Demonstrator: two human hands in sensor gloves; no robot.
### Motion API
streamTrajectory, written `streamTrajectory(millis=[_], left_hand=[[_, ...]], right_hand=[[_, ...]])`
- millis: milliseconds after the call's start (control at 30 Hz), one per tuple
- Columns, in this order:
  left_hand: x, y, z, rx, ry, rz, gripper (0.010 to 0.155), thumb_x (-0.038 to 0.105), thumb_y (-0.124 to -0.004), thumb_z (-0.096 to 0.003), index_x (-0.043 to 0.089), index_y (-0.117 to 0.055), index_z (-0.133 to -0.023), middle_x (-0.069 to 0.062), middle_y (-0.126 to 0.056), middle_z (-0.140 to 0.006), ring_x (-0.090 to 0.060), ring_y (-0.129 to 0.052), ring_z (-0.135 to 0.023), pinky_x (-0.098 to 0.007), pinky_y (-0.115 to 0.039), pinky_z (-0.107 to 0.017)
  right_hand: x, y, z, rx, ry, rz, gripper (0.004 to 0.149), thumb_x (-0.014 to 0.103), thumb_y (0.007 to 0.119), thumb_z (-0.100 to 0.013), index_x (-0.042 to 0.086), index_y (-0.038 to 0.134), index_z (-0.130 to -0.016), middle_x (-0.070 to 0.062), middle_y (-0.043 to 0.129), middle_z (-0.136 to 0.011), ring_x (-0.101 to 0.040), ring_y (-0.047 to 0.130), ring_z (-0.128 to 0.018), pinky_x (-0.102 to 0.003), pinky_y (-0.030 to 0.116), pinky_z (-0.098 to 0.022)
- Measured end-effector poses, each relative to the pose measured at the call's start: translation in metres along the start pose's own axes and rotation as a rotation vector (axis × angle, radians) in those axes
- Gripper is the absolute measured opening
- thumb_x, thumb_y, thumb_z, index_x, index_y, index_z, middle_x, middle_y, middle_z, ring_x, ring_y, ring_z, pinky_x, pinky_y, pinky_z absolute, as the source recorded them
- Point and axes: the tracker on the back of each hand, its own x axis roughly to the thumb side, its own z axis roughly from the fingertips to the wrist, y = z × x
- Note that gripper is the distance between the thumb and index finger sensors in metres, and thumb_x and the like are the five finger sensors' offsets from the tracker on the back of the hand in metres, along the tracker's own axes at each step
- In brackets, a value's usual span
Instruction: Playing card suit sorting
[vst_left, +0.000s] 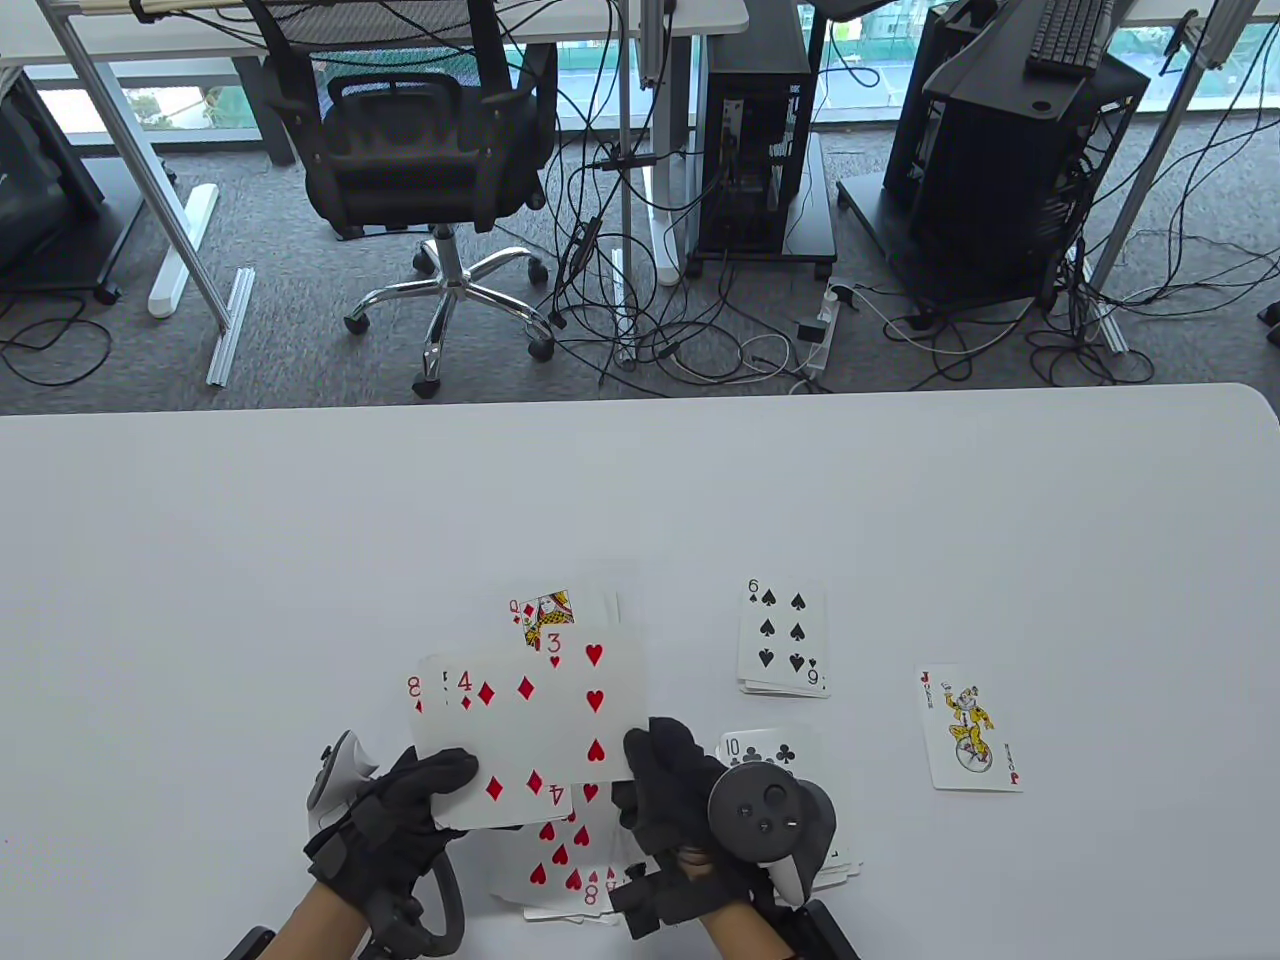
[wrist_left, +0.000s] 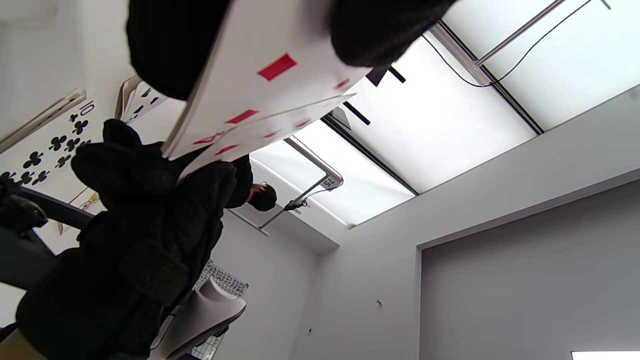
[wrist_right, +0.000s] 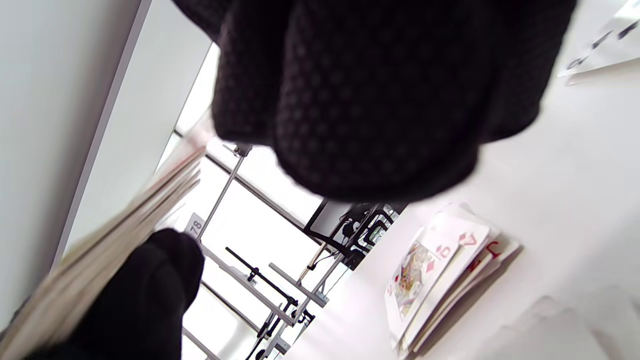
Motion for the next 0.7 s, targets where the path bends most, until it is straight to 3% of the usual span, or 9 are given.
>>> streamTrajectory(millis=[133, 367, 467, 700], left_hand=[[0.004, 0.004, 0.001, 0.019, -0.024, 0.012, 0.054, 0.033, -0.069, -0.0620, 0.021, -0.044, -0.109, -0.008, -0.062, -0.110, -0.033, -0.079, -0.093, -0.043, -0.080, -0.059], [0.010, 0.012, 0.004, 0.057, -0.050, 0.018, 0.054, 0.033, -0.068, -0.0623, 0.021, -0.043, -0.109, -0.005, -0.062, -0.110, -0.032, -0.079, -0.093, -0.043, -0.080, -0.059], [0.011, 0.012, 0.005, 0.063, -0.058, 0.021, 0.054, 0.033, -0.068, -0.0625, 0.021, -0.043, -0.109, -0.005, -0.061, -0.110, -0.032, -0.079, -0.093, -0.043, -0.080, -0.059], [0.011, 0.013, 0.005, 0.075, -0.050, 0.023, 0.054, 0.034, -0.068, -0.0626, 0.021, -0.043, -0.109, -0.005, -0.061, -0.111, -0.032, -0.078, -0.094, -0.043, -0.080, -0.059]], right_hand=[[-0.006, -0.005, -0.002, -0.009, 0.029, -0.029, 0.040, 0.020, 0.062, -0.055, -0.015, 0.071, -0.072, -0.003, 0.093, -0.037, -0.017, 0.097, -0.014, -0.045, 0.085, -0.033], [-0.006, 0.036, 0.005, 0.383, 0.082, 0.128, 0.044, 0.018, 0.065, -0.053, -0.020, 0.068, -0.076, -0.004, 0.093, -0.033, -0.018, 0.097, -0.009, -0.046, 0.085, -0.030], [-0.003, 0.053, 0.012, 0.513, 0.088, 0.281, 0.050, 0.016, 0.066, -0.052, -0.024, 0.061, -0.081, -0.004, 0.093, -0.032, -0.018, 0.096, -0.007, -0.046, 0.086, -0.028], [0.004, 0.070, 0.019, 0.639, 0.040, 0.656, 0.056, 0.017, 0.066, -0.053, -0.026, 0.052, -0.086, -0.003, 0.094, -0.029, -0.017, 0.095, -0.003, -0.042, 0.086, -0.026]])
